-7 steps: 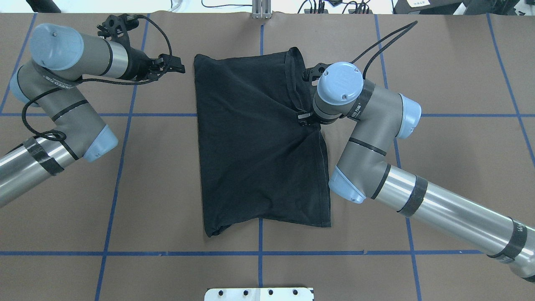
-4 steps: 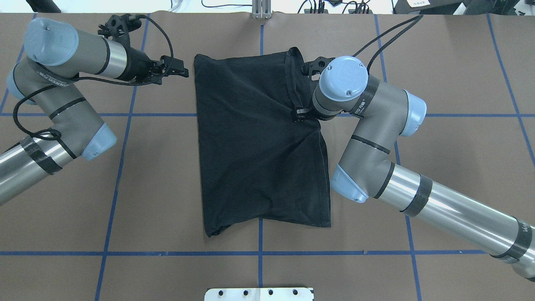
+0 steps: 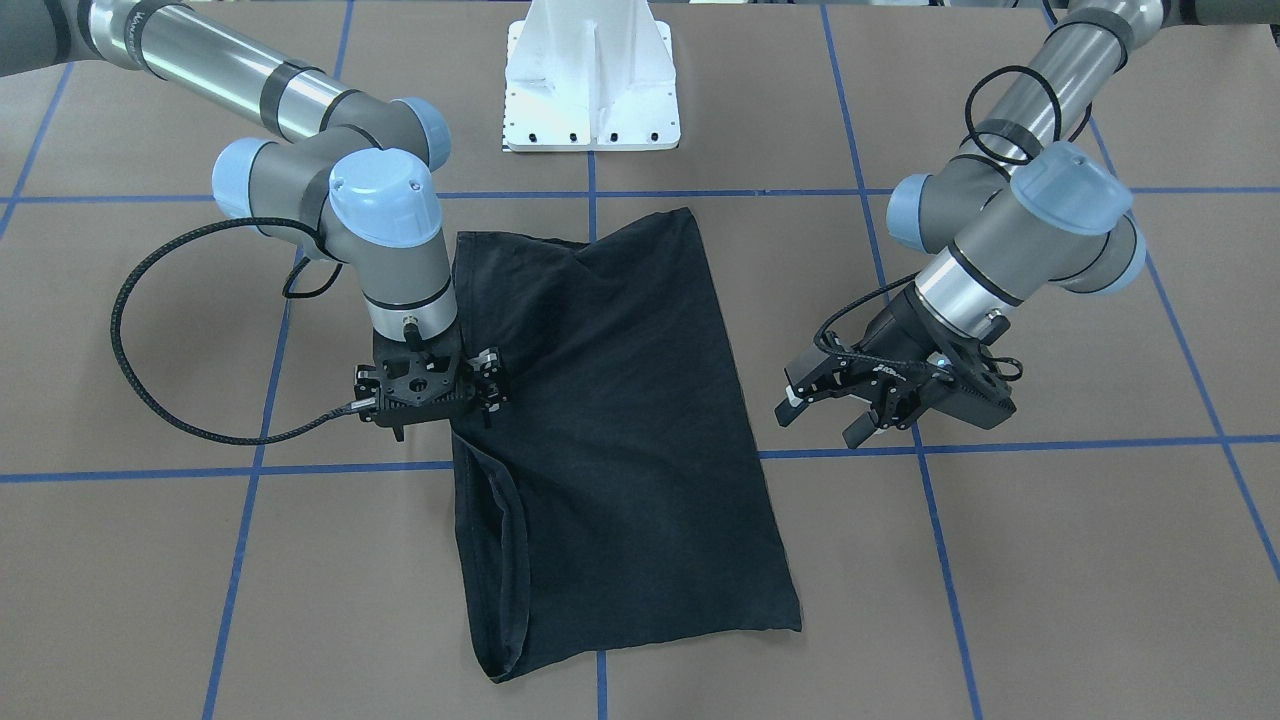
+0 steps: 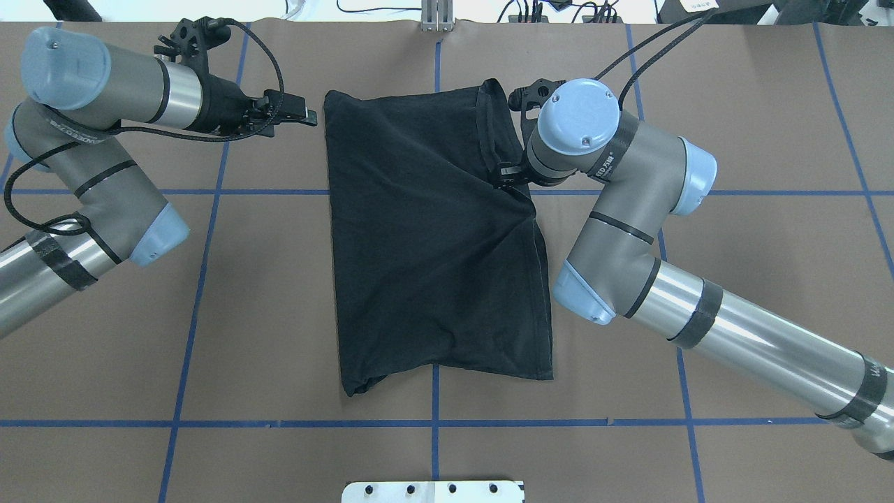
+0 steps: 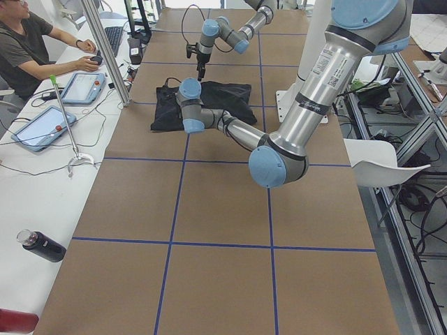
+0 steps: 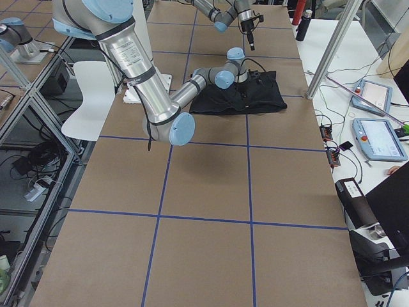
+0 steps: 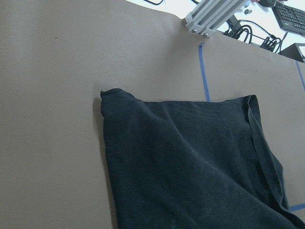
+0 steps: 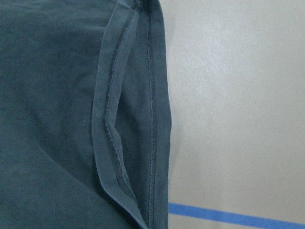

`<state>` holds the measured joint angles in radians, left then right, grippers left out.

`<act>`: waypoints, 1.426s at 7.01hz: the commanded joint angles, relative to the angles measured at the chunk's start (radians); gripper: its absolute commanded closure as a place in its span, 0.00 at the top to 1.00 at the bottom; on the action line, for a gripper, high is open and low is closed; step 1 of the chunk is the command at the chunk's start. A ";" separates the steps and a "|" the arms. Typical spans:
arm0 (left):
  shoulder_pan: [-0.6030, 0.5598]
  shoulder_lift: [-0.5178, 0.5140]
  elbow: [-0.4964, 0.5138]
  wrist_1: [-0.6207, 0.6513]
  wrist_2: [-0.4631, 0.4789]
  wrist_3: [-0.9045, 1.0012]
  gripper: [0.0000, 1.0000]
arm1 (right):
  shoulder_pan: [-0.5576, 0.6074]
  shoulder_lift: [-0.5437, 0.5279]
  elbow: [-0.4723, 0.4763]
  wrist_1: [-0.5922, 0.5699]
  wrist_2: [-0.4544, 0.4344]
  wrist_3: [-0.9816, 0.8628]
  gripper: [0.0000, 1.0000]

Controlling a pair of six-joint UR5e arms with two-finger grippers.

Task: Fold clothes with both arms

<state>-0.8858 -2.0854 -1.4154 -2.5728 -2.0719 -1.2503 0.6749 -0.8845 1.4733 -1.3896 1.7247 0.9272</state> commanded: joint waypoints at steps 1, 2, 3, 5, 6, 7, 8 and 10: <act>-0.007 0.007 0.000 -0.029 -0.001 0.000 1.00 | 0.024 0.109 -0.172 0.087 -0.020 0.005 0.99; -0.007 0.008 0.000 -0.029 0.001 0.000 1.00 | 0.028 0.130 -0.226 0.122 -0.020 0.004 0.98; -0.009 0.007 0.000 -0.029 0.001 0.000 1.00 | 0.032 0.168 -0.311 0.177 -0.020 0.007 0.96; -0.009 0.007 0.000 -0.029 0.001 0.000 1.00 | 0.032 0.176 -0.358 0.224 -0.019 0.009 0.96; -0.010 0.007 -0.002 -0.029 -0.001 0.000 1.00 | 0.029 0.185 -0.376 0.224 -0.017 0.009 0.97; -0.012 0.007 -0.008 -0.027 -0.001 0.000 1.00 | 0.029 0.194 -0.398 0.225 -0.014 0.009 0.98; -0.016 0.007 -0.008 -0.027 -0.002 0.000 1.00 | 0.028 0.206 -0.404 0.225 -0.011 0.010 0.98; -0.015 0.007 -0.010 -0.027 -0.002 0.000 1.00 | 0.011 0.200 -0.404 0.224 -0.008 0.009 0.98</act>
<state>-0.9007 -2.0785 -1.4242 -2.6002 -2.0737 -1.2502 0.6932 -0.6830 1.0703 -1.1654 1.7138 0.9361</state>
